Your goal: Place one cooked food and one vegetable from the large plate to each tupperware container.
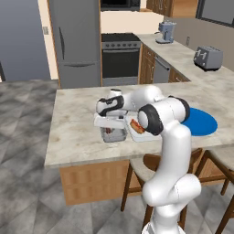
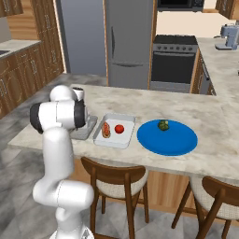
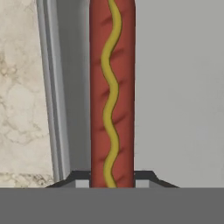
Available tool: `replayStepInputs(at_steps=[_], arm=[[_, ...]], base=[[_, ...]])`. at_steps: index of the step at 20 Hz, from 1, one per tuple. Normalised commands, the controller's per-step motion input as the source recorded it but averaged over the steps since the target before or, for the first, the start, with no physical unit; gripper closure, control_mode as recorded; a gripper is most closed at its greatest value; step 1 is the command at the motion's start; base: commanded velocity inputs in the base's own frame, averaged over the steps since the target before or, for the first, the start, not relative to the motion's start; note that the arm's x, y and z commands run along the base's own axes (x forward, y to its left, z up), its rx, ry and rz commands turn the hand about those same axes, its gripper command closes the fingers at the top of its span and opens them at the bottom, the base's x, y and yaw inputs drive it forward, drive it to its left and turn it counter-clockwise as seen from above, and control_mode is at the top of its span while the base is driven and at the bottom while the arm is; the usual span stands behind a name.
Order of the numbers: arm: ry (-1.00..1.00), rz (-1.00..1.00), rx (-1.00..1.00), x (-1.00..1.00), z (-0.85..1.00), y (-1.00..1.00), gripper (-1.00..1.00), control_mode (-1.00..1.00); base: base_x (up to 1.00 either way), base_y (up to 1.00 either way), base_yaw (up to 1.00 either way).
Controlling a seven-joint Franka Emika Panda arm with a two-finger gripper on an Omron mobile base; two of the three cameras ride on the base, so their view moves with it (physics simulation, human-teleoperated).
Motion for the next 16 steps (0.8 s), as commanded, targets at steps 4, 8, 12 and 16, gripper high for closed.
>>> replayStepInputs(at_steps=[4, 8, 12, 16], arm=[[0.11, 0.0, -0.01, 0.54, -0.32, 0.06, 1.0, -1.0], [0.06, 0.0, -0.01, 0.19, -0.36, 0.11, -1.0, -1.0], [0.0, 0.0, 0.0, 0.0, -0.02, 0.01, -1.0, -1.0], [0.0, 0.0, 0.0, -0.03, 0.0, 0.0, -1.0, -1.0]], base=[[0.0, 0.0, 0.0], [0.0, 0.0, 0.0], [0.0, 0.0, 0.0], [0.0, 0.0, 0.0]])
